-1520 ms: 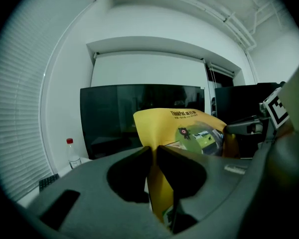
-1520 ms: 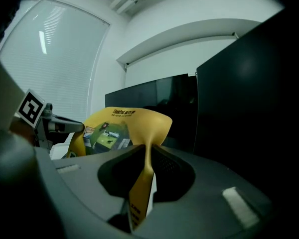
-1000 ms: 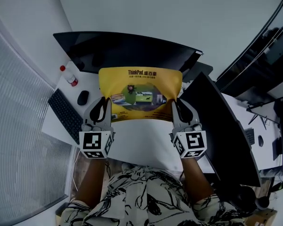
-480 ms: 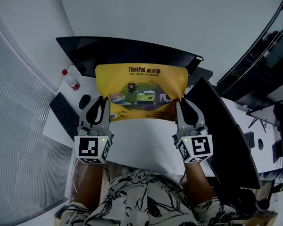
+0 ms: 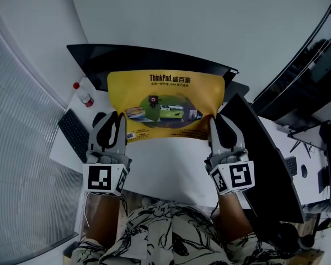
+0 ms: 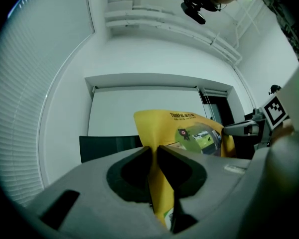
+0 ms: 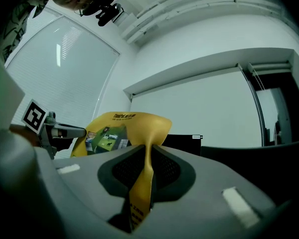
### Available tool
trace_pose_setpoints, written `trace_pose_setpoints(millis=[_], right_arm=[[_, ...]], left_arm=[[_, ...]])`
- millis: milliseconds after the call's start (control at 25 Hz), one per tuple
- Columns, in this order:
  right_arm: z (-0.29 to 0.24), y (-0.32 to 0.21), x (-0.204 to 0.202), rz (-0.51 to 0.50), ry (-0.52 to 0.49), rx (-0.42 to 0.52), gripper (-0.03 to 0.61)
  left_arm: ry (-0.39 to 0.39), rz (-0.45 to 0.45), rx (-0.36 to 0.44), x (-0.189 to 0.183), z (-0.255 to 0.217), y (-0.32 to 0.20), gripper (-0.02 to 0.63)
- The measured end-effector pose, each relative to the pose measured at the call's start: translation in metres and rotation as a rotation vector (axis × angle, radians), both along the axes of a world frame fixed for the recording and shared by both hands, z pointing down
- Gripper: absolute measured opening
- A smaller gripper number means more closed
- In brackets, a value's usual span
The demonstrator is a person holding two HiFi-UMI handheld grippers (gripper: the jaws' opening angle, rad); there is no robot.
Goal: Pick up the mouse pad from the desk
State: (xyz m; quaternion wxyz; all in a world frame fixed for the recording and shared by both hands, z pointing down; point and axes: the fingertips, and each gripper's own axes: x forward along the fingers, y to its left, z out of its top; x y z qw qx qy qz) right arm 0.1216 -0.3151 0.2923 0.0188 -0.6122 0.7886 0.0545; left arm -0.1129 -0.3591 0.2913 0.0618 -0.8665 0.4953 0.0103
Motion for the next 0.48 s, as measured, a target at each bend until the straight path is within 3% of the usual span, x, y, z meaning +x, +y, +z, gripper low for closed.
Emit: trace_pose_setpoints(millis=[480], right_arm=[[-0.018,0.008,0.002,0.009,0.001,0.040,0.058]], left_arm=[[0.011,0.001,0.046,0.001,-0.018,0.008,0.064]])
